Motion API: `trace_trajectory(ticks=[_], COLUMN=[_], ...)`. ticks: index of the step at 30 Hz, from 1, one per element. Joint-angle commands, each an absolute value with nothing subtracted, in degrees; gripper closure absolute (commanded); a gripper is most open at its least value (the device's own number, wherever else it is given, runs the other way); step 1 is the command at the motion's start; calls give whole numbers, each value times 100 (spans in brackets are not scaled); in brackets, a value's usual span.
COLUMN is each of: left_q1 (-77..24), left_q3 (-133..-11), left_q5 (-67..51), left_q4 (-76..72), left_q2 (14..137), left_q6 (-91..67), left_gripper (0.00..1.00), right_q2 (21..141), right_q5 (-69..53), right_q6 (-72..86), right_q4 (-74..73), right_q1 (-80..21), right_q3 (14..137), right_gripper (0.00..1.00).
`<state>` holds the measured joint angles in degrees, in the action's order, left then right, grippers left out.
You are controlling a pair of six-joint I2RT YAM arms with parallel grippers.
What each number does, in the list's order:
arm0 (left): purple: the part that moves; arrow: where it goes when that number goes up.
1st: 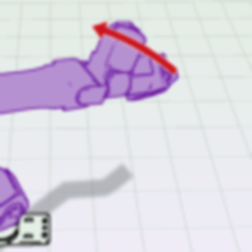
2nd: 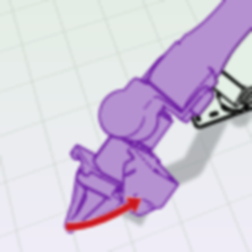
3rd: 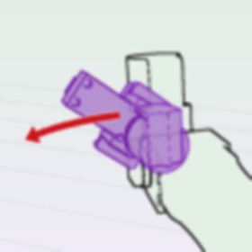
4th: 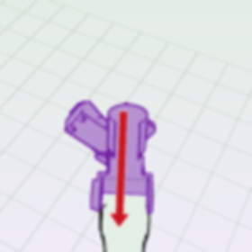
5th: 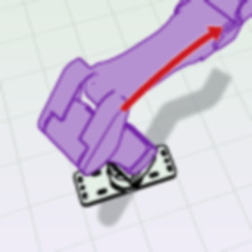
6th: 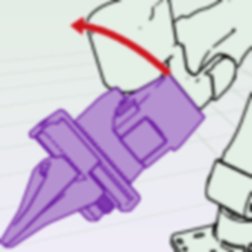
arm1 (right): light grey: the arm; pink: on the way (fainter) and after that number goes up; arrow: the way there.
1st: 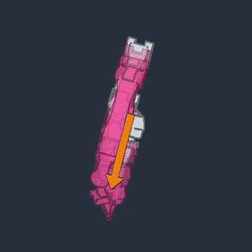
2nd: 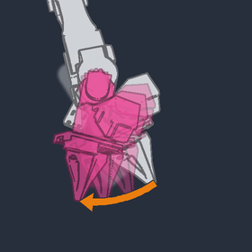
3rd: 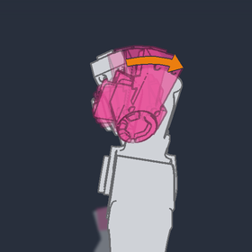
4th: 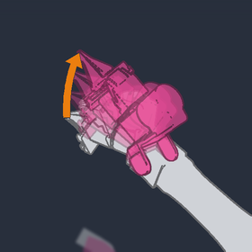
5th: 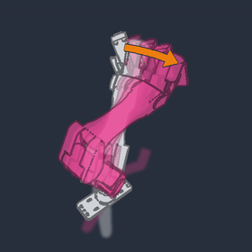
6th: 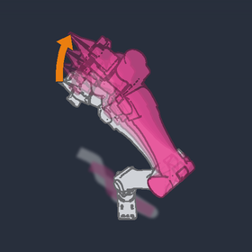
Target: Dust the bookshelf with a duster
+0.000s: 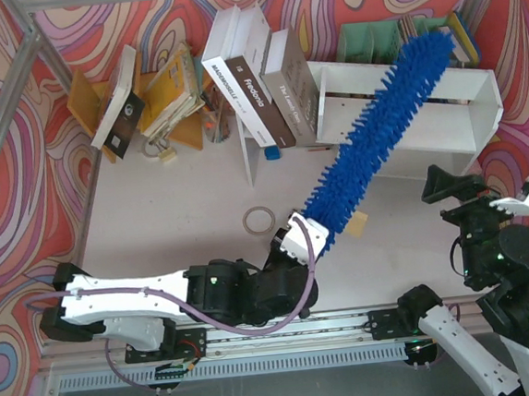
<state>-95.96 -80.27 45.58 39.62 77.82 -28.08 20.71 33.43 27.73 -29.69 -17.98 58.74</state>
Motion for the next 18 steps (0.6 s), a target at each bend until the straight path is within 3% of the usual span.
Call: trace_trajectory(ticks=[1, 7, 18], left_q1=[-9584, -9408, -8993], left_q3=[-8540, -9054, -9891], left_q5=[5646, 6125, 5903], left_q4=[3947, 4166, 4582], left_q2=[7815, 8050, 8268], left_q6=[-2647, -2591, -2989], left_gripper=[100, 100, 100], right_q2=[1802, 1443, 1321], right_q5=[3368, 2966, 2901], right_q6=[2105, 1553, 1425], right_q4=[-2140, -1944, -1785], right_q1=[-1802, -1797, -1797], right_q3=[5302, 4574, 4444], right_gripper=[3, 1, 1])
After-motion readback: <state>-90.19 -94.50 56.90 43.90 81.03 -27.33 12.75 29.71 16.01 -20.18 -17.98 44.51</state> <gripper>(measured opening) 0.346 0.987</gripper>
